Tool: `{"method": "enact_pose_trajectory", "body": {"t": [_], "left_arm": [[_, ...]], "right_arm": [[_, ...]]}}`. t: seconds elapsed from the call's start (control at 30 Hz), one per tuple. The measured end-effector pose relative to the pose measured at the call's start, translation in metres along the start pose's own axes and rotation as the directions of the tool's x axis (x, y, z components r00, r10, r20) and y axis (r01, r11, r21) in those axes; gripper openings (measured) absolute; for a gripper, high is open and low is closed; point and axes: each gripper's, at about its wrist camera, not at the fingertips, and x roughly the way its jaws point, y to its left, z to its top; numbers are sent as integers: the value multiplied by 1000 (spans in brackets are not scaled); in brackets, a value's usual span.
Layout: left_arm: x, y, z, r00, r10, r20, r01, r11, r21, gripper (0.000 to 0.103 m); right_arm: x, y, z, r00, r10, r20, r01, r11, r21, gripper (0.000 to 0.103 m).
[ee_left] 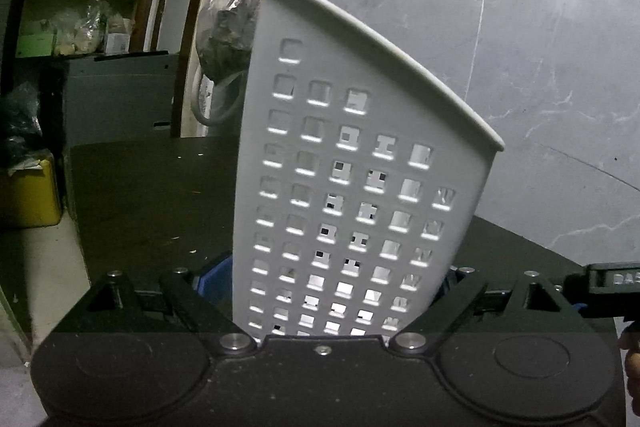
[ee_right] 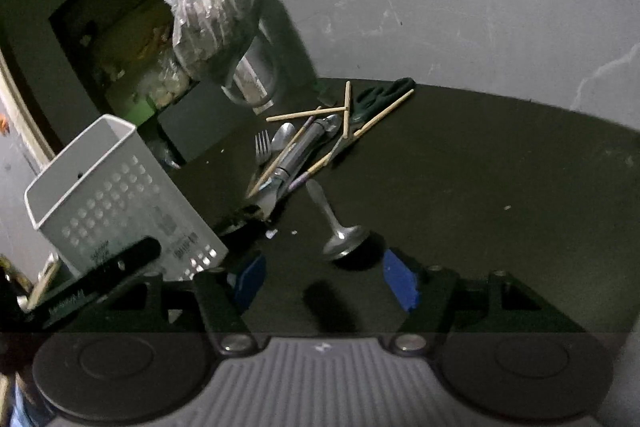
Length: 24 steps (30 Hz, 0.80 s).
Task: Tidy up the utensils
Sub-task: 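Grasp a silver spoon from the utensil pile with the right tool, then lift the spoon with the right tool and drop it into the caddy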
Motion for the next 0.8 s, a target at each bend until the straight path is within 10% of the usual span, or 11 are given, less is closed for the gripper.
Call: {"method": "enact_pose_trajectory", "body": {"t": [0.3,0.8], "left_arm": [[0,-5,-6,1000,9,-15,-9,1000,-1,91],[8,-8,-2,1000,17,-24,-17,1000,8,91]], "right_arm": [[16,-2,-3,991,-131,41,128,989,76,6],[0,-34,14,982,-127,141,125,992,20,1]]}}
